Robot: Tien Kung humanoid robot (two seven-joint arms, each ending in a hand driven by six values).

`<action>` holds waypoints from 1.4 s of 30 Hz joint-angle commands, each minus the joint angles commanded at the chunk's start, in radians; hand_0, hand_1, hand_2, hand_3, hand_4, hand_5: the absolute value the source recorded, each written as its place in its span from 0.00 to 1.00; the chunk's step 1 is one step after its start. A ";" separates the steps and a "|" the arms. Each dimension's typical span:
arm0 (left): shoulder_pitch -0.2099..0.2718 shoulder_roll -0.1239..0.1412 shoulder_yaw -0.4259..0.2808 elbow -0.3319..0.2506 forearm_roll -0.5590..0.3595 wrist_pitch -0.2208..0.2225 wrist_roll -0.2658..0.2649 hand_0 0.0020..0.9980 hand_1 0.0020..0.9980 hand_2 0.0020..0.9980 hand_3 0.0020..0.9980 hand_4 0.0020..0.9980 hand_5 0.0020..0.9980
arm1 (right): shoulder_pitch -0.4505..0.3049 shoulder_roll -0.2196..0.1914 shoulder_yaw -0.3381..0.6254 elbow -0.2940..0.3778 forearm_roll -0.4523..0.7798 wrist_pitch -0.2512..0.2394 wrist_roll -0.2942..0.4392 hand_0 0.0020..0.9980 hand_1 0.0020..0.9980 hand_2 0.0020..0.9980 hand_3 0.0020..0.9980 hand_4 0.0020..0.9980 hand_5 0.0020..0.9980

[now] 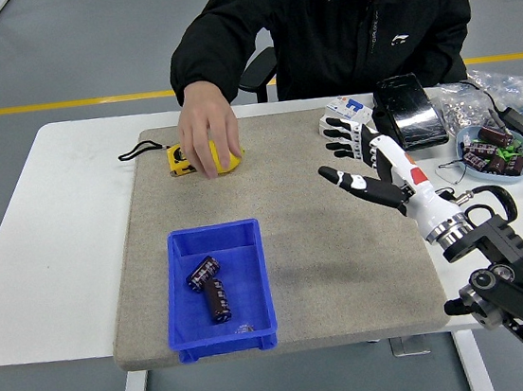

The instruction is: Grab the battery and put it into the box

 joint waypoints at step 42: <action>0.171 -0.040 -0.125 0.031 -0.335 0.047 -0.203 0.97 0.99 0.99 0.81 0.76 0.74 | -0.337 0.000 0.370 0.119 0.167 0.131 -0.021 0.96 0.90 0.91 0.95 1.00 1.00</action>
